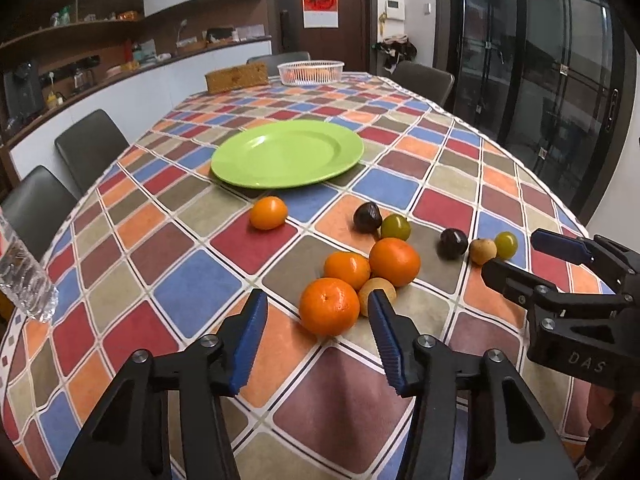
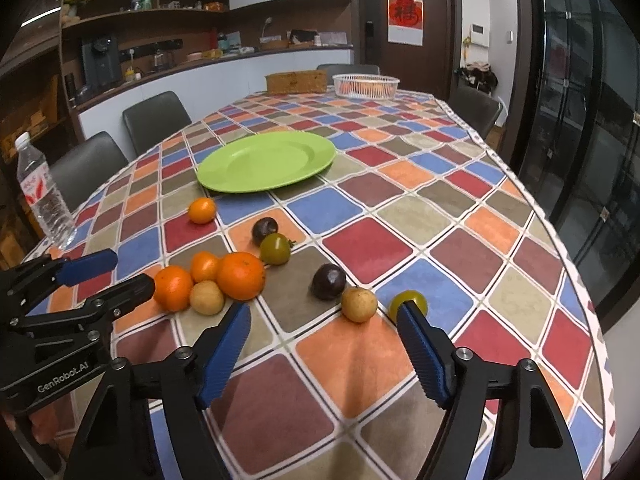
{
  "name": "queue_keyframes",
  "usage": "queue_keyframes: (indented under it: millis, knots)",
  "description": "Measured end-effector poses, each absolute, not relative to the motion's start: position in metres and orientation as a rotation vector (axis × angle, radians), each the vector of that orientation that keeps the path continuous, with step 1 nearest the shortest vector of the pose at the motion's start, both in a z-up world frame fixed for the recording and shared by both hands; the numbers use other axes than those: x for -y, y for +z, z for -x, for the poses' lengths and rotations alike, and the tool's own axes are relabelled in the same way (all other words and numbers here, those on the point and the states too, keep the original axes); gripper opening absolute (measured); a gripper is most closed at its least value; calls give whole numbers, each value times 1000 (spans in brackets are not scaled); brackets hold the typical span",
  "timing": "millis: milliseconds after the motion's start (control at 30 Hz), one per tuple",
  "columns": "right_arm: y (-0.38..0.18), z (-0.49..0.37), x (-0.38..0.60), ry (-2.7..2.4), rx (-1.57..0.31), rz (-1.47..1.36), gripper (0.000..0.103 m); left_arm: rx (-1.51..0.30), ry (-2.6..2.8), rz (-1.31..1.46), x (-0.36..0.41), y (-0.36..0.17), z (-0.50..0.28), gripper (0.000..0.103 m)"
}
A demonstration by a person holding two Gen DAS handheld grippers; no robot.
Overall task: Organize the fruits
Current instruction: 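Move both tools forward toward the cluster of fruits, then grasp the large mandarin orange with the left tool while the right tool grasps a tan round fruit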
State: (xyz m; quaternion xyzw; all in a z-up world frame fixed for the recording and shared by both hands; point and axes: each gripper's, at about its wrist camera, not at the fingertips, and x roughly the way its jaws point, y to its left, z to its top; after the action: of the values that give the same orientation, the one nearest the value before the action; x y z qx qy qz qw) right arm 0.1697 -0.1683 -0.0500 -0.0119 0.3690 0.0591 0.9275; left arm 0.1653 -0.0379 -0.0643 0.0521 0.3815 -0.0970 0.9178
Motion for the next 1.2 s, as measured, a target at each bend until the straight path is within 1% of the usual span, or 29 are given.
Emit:
queue_keyframes:
  millis: [100,167,433,867,933,1000,1200]
  knots:
    - [-56,-177,170,123,-782,20,72,-806,-207,-105,38,-69,-170,46]
    - [-61,-182,170,128,-799,14,69,-818,-211,-104,39,-72,-173,46]
    - [-71,-192,173,113,-829,6,64,-862,-226,-87,39,-81,-182,43]
    - [-82,-210,178,119,-873,-10,53,-886,-244,-53,40,-85,-197,41]
    - [-84,-213,179,118,-881,-15,51,-888,-250,-47,40,-85,-199,39]
    - [-85,-215,180,121,-890,-24,49,-888,-252,-50,41,-85,-199,39]
    - [-88,-217,180,121,-903,-23,35,-887,-257,-51,41,-85,-200,38]
